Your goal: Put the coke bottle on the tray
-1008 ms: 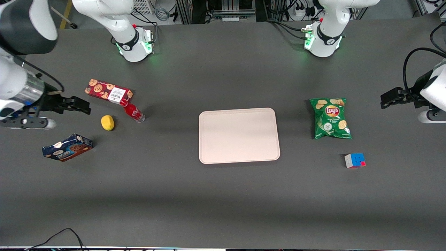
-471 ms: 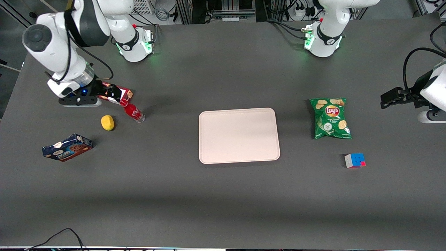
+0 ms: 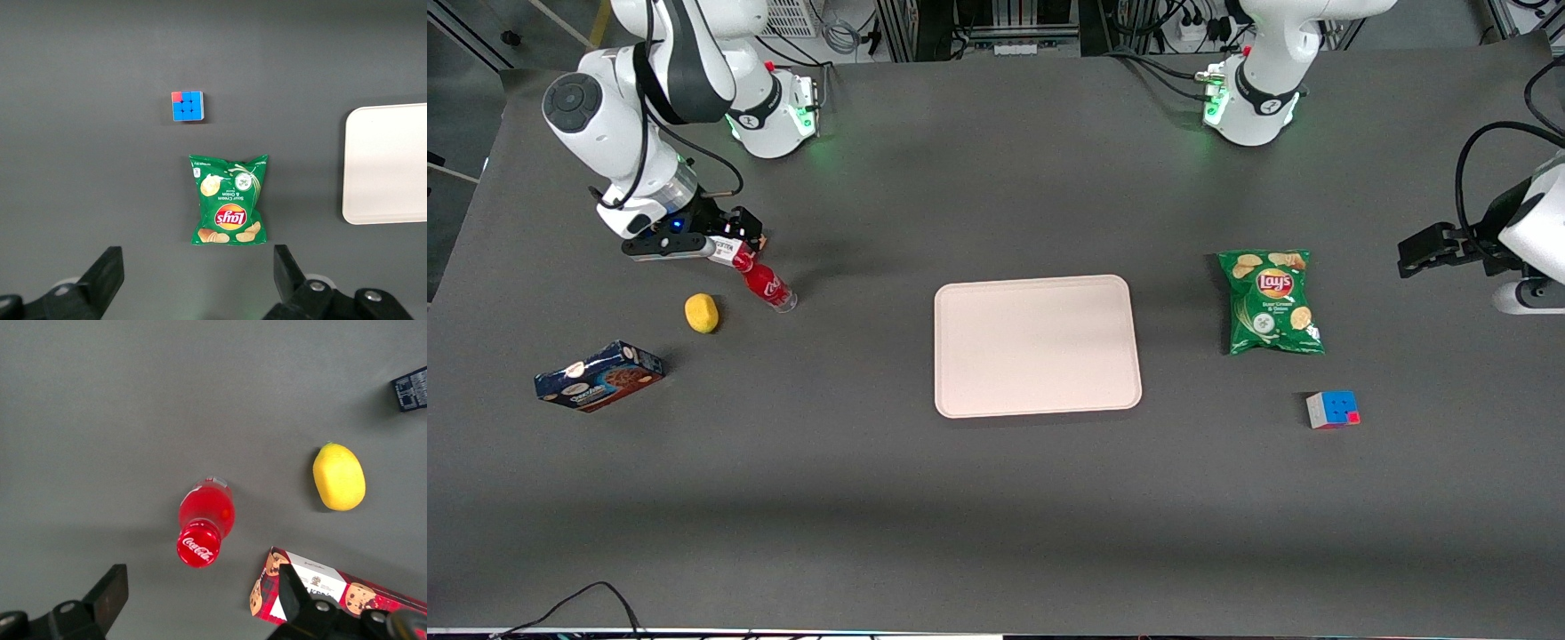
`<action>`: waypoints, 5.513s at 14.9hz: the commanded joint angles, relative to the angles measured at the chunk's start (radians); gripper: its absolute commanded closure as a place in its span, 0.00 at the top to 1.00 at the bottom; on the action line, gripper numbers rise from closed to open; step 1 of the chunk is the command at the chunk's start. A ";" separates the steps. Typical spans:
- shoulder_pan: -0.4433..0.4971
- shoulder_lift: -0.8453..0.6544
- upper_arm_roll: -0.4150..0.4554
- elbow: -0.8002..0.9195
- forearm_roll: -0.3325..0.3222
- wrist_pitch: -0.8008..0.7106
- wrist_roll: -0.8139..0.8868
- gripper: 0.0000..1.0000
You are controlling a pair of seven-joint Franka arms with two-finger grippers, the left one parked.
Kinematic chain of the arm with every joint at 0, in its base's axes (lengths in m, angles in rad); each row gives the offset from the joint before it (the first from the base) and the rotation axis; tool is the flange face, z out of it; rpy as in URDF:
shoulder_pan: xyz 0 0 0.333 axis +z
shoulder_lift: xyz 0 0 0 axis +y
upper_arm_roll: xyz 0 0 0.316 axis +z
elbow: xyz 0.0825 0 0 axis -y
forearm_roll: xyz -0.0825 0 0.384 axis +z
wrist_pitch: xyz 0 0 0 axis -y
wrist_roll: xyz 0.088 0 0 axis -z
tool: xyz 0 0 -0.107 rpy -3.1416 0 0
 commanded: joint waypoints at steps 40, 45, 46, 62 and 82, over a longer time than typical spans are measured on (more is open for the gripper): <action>0.006 0.182 0.186 0.674 -0.021 -0.508 0.256 0.00; 0.119 0.427 0.292 1.021 -0.102 -0.630 0.576 0.00; 0.180 0.479 0.292 1.067 -0.140 -0.630 0.641 0.00; 0.383 0.899 0.280 1.109 -0.381 -0.320 0.918 0.00; 0.369 0.978 0.275 1.112 -0.417 -0.259 1.003 1.00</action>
